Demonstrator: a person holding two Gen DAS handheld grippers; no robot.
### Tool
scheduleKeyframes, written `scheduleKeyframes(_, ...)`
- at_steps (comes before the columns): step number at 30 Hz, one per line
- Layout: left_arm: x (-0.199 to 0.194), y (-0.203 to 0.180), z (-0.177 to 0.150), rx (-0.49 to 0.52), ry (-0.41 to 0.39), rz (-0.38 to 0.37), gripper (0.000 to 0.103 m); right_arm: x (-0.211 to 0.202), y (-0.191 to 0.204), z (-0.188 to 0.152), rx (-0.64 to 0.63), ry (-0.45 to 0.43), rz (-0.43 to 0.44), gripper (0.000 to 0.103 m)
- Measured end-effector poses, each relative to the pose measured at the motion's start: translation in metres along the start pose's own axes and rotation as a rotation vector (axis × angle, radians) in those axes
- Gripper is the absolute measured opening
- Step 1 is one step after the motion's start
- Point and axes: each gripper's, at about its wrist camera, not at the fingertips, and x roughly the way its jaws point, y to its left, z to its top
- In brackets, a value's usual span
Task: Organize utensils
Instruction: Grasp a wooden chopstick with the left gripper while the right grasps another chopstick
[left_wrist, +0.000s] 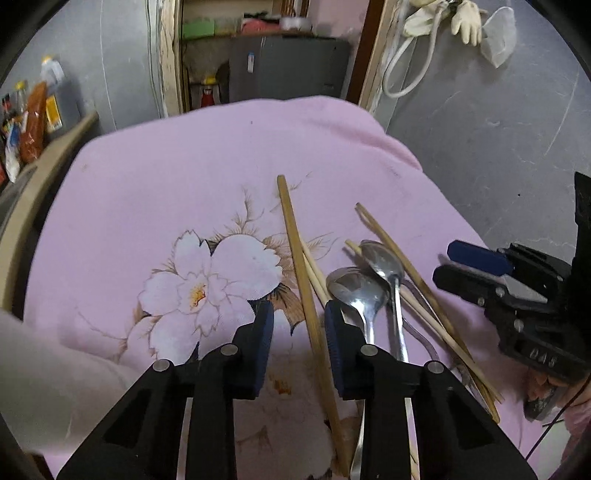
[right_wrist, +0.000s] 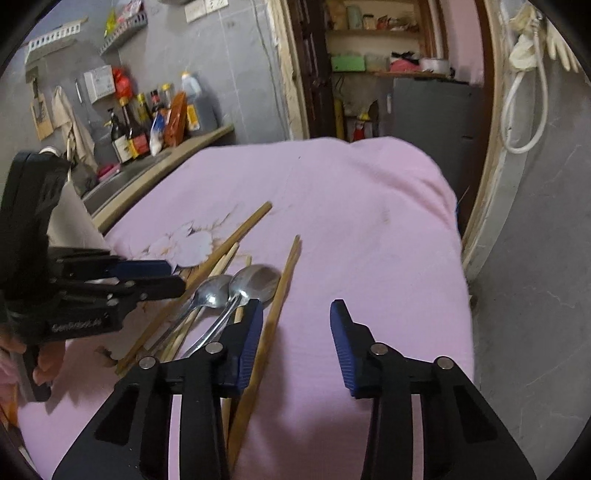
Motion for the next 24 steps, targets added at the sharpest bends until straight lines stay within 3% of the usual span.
scheduleKeyframes(9, 0.014, 0.002, 0.014, 0.0, 0.051, -0.006, 0.013, 0.02, 0.006, 0.011, -0.041, 0.08, -0.051, 0.028)
scheduleKeyframes(17, 0.02, 0.009, 0.028, -0.031, 0.127, -0.037, 0.012, 0.043, 0.003, 0.029, 0.002, 0.198, -0.055, 0.027)
scheduleKeyframes(21, 0.02, 0.008, 0.03, -0.058, 0.15, -0.036, 0.006, 0.047, -0.002, 0.036, 0.078, 0.255, -0.038, 0.008)
scheduleKeyframes(24, 0.017, 0.009, 0.028, -0.11, 0.159, -0.029, 0.005, 0.045, -0.003, 0.038, 0.124, 0.265, -0.035, 0.005)
